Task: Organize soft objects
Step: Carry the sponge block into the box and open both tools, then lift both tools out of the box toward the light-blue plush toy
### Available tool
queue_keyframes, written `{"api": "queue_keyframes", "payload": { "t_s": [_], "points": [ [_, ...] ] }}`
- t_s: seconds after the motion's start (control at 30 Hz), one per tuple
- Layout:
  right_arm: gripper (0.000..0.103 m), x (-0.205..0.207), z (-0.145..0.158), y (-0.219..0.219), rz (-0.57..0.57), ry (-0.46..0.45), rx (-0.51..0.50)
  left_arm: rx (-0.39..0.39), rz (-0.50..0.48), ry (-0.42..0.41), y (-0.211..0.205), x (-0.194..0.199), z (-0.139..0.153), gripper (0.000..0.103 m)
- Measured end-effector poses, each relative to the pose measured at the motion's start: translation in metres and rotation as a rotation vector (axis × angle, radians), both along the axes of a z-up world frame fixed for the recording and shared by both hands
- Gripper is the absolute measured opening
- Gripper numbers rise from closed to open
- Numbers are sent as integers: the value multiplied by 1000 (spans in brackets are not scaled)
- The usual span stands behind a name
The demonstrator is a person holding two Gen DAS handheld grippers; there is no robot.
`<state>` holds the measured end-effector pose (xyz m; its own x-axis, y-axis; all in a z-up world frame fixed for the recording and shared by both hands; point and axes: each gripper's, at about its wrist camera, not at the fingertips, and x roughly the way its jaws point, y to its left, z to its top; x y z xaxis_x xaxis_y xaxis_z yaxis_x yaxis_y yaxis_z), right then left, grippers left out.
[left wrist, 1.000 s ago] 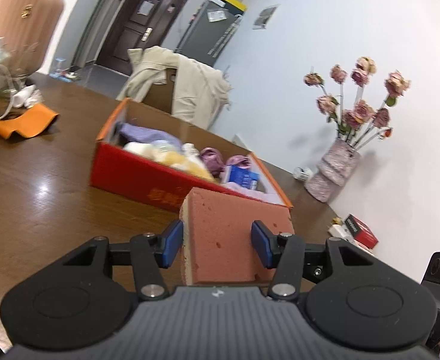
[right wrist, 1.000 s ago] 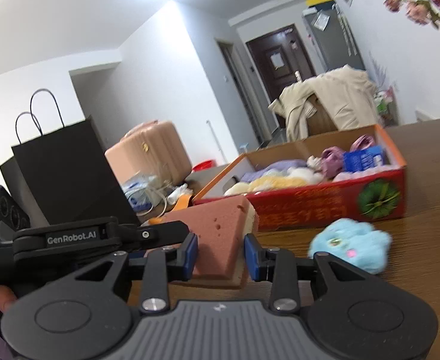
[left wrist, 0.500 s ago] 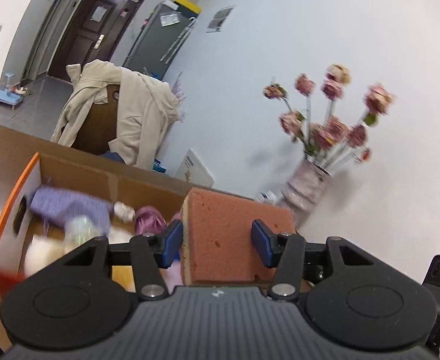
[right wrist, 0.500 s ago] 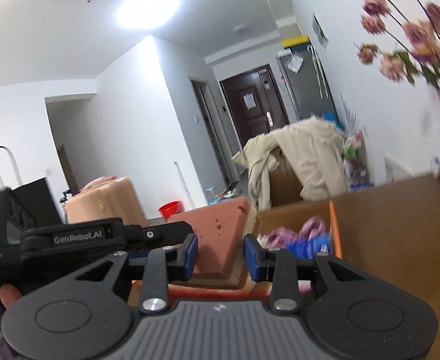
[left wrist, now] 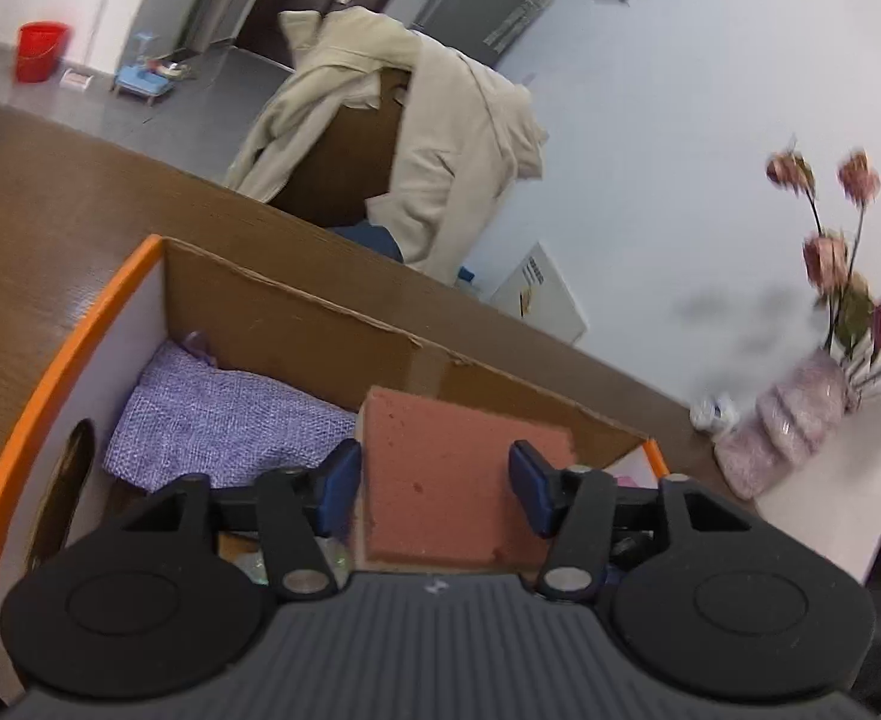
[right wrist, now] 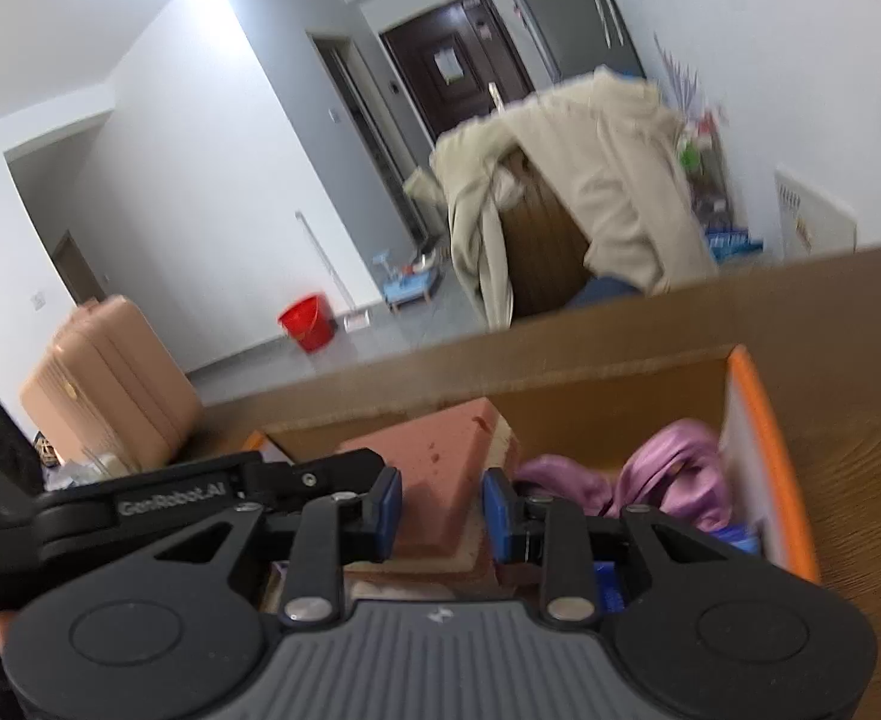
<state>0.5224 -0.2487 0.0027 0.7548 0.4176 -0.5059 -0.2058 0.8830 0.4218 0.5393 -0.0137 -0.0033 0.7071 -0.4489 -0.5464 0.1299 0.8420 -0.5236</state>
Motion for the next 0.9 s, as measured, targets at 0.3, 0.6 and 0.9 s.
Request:
{"api": "queue_keyframes", "payload": {
  "t_s": [0.3, 0.6, 0.9],
  "points": [
    [34, 8, -14, 14, 34, 35, -83, 85, 13, -51, -3, -10, 10, 61],
    [51, -45, 40, -14, -7, -137, -37, 135, -14, -192, 9, -62, 66, 69],
    [64, -159, 74, -39, 18, -214, -157, 281, -51, -277, 14, -194, 81, 83]
  ]
}}
